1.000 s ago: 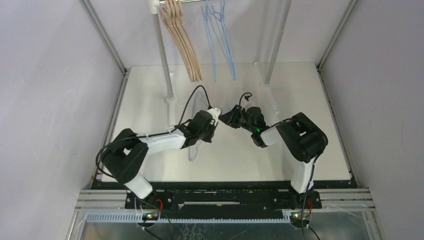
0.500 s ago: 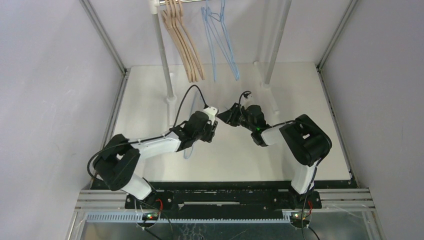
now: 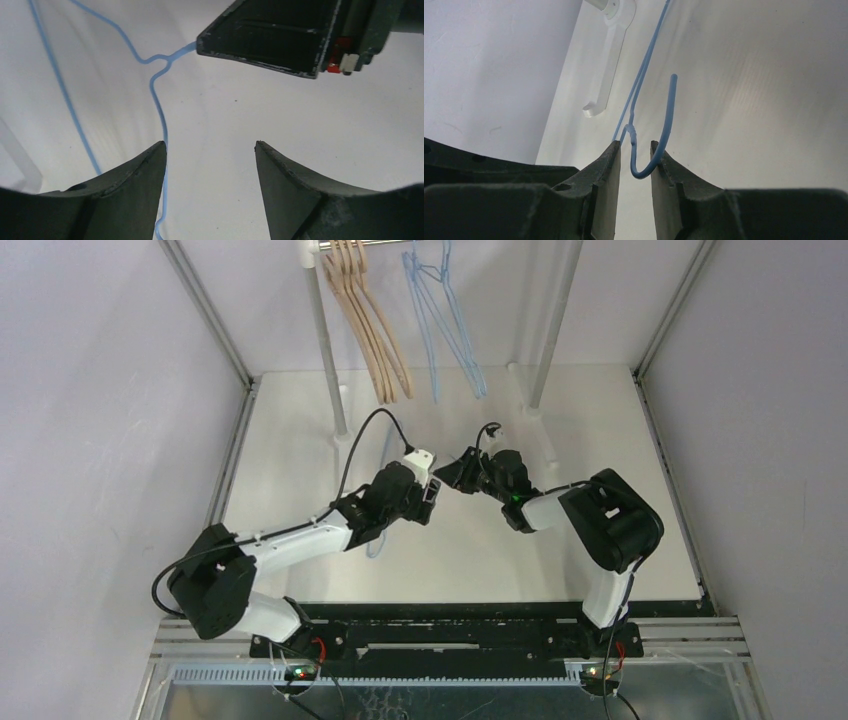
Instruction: Organize the hangers
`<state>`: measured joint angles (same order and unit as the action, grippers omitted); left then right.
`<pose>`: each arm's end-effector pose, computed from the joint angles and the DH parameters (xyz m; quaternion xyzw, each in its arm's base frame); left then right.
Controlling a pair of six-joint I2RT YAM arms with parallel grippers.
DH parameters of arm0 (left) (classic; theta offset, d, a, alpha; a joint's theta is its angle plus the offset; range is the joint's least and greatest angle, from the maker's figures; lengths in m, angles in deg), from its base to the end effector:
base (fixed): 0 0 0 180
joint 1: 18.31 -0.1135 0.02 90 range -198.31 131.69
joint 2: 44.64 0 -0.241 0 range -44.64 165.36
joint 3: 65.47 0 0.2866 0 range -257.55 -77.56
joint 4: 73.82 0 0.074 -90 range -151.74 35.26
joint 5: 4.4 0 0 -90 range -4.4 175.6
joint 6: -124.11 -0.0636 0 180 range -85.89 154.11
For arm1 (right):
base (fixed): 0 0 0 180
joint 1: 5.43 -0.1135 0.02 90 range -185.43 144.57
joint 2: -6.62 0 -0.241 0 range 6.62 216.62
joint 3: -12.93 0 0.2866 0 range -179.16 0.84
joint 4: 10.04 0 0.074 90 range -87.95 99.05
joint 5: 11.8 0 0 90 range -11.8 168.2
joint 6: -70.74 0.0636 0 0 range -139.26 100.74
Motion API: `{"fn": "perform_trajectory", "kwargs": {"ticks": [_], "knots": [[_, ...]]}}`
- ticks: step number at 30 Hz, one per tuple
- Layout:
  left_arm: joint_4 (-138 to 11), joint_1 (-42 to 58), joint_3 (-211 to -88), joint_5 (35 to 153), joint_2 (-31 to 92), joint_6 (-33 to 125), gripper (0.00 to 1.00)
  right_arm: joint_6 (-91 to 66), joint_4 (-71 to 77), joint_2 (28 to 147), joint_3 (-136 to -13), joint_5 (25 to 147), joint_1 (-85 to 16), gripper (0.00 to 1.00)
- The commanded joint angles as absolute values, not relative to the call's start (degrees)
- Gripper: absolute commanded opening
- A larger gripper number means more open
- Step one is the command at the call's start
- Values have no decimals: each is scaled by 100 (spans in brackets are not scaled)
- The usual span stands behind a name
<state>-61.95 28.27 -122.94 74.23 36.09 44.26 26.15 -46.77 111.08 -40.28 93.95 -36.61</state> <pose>0.2538 -0.2500 0.1597 0.2327 0.8532 -0.1405 0.4452 0.3251 0.2169 0.0895 0.0138 0.7877 0.4608 0.4087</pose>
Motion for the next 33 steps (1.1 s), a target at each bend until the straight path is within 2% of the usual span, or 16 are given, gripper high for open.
{"fn": "perform_trajectory", "kwargs": {"ticks": [1, 4, 18, 22, 24, 29, 33], "knots": [[-6394, 2818, -12177, 6683, 3454, 4549, 71, 2434, -4718, 10849, -4240, 9356, -3704, 36], [-6437, 2766, -12141, 6397, 3460, 4500, 73, 2433, -4717, 10837, -4246, 9350, -3707, 36], [-6937, 2563, -11787, 6580, 4278, 4673, 73, 2312, -4472, 10533, -4241, 9333, -3730, 36], [-6901, 2563, -11710, 6686, 4333, 4744, 70, 2220, -4315, 10340, -4245, 9296, -3738, 36], [-6882, 2563, -11676, 6746, 4360, 4748, 61, 2165, -4221, 10230, -4241, 9256, -3749, 36], [-6835, 2563, -11720, 6944, 4428, 4726, 2, 1975, -3932, 9938, -4244, 9169, -3780, 36], [-6874, 2563, -11753, 7173, 4412, 4701, 0, 1860, -3554, 9712, -4241, 9115, -3786, 34]]}}
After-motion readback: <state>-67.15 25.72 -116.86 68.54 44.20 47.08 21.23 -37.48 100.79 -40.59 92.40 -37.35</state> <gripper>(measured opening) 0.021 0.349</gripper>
